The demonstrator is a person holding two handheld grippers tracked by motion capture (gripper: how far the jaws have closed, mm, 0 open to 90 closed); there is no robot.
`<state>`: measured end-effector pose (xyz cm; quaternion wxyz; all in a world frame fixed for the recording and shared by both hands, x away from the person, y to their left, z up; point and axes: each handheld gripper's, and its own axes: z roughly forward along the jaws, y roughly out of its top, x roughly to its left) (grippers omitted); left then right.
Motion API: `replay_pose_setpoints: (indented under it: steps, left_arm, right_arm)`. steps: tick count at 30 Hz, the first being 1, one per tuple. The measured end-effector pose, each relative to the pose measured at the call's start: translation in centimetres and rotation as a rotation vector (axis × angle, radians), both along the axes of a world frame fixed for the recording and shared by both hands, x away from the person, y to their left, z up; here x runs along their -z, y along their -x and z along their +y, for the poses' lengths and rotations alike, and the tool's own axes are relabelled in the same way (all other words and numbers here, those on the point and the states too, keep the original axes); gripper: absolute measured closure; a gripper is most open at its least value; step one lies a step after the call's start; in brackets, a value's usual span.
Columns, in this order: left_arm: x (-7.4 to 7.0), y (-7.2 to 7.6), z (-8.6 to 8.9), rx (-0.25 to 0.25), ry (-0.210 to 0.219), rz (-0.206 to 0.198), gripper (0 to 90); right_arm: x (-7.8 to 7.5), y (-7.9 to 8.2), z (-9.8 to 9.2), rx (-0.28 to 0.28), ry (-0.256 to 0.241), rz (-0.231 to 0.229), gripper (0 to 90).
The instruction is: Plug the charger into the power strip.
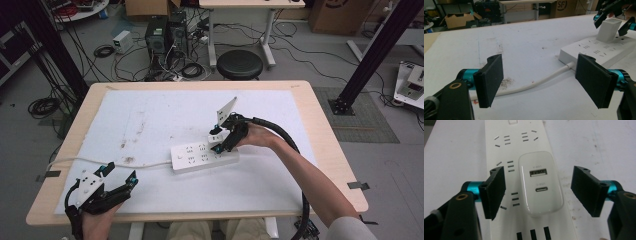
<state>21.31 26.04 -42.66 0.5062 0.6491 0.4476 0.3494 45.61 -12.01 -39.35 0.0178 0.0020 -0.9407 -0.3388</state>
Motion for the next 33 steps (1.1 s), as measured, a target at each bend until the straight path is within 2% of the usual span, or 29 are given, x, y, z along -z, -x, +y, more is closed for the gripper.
replay_pose_setpoints:
  steps: [5, 7, 8, 9, 11, 13, 14, 15, 17, 18, 19, 20, 22, 24, 30, 31, 32, 33]
  left_arm:
    - [0.0, -0.4, -0.2, 0.01, -0.007, -0.001, 22.8]
    - [-0.1, -0.6, -0.1, 0.013, -0.009, 0.0, 22.8]
    - [-0.1, -0.6, -0.1, 0.013, -0.009, 0.0, 22.8]
    - [-0.2, -0.9, 0.0, 0.013, -0.007, 0.002, 22.8]
    - [-0.2, -1.1, 0.1, 0.015, -0.006, -0.004, 22.8]
    - [-0.2, -1.3, 0.1, 0.016, -0.002, 0.0, 22.8]
    - [-0.3, -1.4, 0.1, 0.017, 0.001, -0.001, 22.8]
    - [-0.3, -1.6, 0.1, 0.019, 0.004, -0.001, 22.8]
    - [-0.3, -1.8, 0.2, 0.024, -0.002, 0.0, 22.8]
    - [-0.4, -1.9, 0.2, 0.024, -0.001, 0.001, 22.8]
    - [-0.4, -2.0, 0.2, 0.024, -0.003, -0.001, 22.8]
    - [-0.4, -2.2, 0.2, 0.027, -0.003, -0.002, 22.8]
    - [-0.5, -2.3, 0.2, 0.034, 0.002, -0.002, 22.8]
    - [-0.6, -2.5, 0.2, 0.036, -0.001, -0.004, 22.8]
    - [-0.6, -2.8, 0.1, 0.031, 0.001, -0.006, 22.7]
    - [-0.6, -2.8, 0.1, 0.031, 0.001, -0.006, 22.8]
    - [-0.6, -2.9, 0.0, 0.028, 0.005, -0.004, 22.8]
    - [-0.7, -2.9, 0.0, 0.034, 0.004, -0.003, 22.8]
  right_arm:
    - [-0.3, 0.8, -1.7, 0.14, -0.049, 0.009, 22.9]
    - [-0.5, 1.3, -2.7, 0.188, -0.085, -0.008, 22.9]
    - [-0.5, 1.3, -2.7, 0.188, -0.085, -0.008, 22.9]
    - [-0.9, 2.3, -4.2, 0.264, -0.131, -0.029, 22.9]
    - [-0.9, 2.5, -4.4, 0.281, -0.141, -0.039, 23.0]
    - [-1.2, 3.2, -5.4, 0.33, -0.164, -0.06, 22.9]
    - [-1.4, 3.7, -6.1, 0.376, -0.18, -0.07, 22.6]
    - [-1.4, 3.7, -6.1, 0.376, -0.18, -0.07, 22.6]
    - [-1.5, 4.1, -6.7, 0.426, -0.204, -0.074, 22.4]
    - [-1.6, 4.4, -7.3, 0.473, -0.236, -0.086, 22.2]
    - [-1.6, 4.4, -7.3, 0.473, -0.236, -0.086, 22.2]
    - [-1.5, 4.9, -7.9, 0.518, -0.271, -0.097, 22.2]
    - [-1.3, 5.6, -8.5, 0.56, -0.291, -0.099, 22.2]
    - [-1.2, 5.8, -8.8, 0.577, -0.3, -0.109, 22.2]
    - [-0.6, 7.4, -10.7, 0.674, -0.37, -0.115, 22.0]
    - [-0.6, 7.4, -10.7, 0.674, -0.37, -0.115, 22.0]
    - [-0.3, 8.5, -11.8, 0.729, -0.422, -0.113, 22.0]
    - [-0.3, 8.5, -11.8, 0.729, -0.422, -0.113, 22.0]
